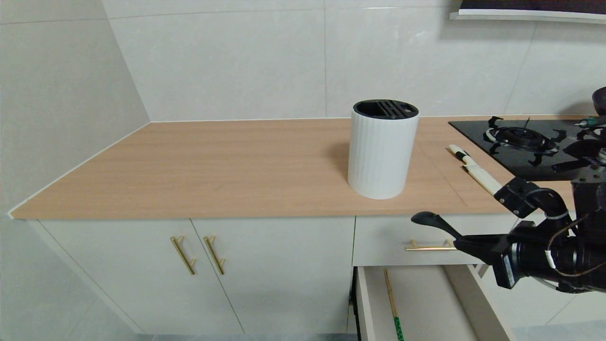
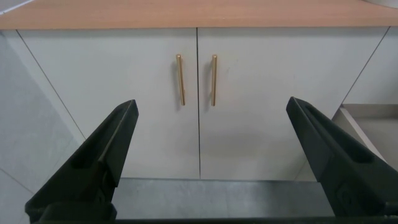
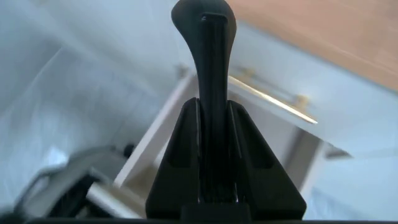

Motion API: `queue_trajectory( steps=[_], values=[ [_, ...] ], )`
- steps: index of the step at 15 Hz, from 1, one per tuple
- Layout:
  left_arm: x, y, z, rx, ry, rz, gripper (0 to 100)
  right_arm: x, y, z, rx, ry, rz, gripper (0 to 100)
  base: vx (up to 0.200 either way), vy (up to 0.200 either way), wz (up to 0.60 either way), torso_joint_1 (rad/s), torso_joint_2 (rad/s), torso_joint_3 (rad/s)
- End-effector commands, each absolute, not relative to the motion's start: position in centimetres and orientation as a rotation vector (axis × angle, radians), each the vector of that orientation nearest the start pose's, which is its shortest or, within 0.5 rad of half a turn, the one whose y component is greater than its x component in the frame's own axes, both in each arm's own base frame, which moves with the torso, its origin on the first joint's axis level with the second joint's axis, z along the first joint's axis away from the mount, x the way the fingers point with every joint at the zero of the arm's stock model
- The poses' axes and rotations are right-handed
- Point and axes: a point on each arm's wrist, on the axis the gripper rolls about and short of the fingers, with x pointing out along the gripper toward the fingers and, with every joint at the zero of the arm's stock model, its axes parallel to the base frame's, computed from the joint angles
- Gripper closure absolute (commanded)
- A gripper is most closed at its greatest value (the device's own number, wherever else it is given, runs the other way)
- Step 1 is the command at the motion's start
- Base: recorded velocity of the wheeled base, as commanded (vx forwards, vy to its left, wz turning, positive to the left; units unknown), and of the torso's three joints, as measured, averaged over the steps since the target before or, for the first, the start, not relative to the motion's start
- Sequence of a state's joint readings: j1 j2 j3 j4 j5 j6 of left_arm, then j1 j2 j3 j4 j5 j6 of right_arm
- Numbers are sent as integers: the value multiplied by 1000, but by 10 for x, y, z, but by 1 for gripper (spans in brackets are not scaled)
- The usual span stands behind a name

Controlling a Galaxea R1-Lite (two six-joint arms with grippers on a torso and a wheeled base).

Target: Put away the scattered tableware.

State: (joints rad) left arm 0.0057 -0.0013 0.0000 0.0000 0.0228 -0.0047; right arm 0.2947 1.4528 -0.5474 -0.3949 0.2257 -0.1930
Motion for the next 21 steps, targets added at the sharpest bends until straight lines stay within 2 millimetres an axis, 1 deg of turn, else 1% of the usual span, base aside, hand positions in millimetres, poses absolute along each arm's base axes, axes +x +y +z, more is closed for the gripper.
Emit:
queue_trajectory(
  steps=[1,3,5,6,8,12,14,17,21],
  values=[
    [-23,0,75,-5,0,29,0,201,75,150,-230,490,602,100,0,0,0,0,0,0],
    [-23,0,75,-6,0,29,0,204,77,137,-269,536,617,100,0,0,0,0,0,0],
    [-23,0,75,-5,0,29,0,207,79,131,-276,561,620,100,0,0,0,0,0,0],
    [-23,0,75,-6,0,29,0,210,80,125,-277,586,621,100,0,0,0,0,0,0],
    [-23,0,75,-6,0,29,0,211,80,124,-278,591,619,100,0,0,0,-63,146,100],
    [-23,0,75,-5,0,29,0,212,81,121,-281,603,622,100,0,0,0,-171,426,250],
    [-23,0,75,-6,0,29,0,213,81,117,-289,617,627,100,0,0,0,-178,471,283],
    [-23,0,75,-5,0,29,0,217,83,106,-314,658,632,100,0,0,0,-170,473,292],
    [-23,0,75,-5,0,29,0,220,83,103,-317,673,620,100,0,0,0,-149,466,309]
  ],
)
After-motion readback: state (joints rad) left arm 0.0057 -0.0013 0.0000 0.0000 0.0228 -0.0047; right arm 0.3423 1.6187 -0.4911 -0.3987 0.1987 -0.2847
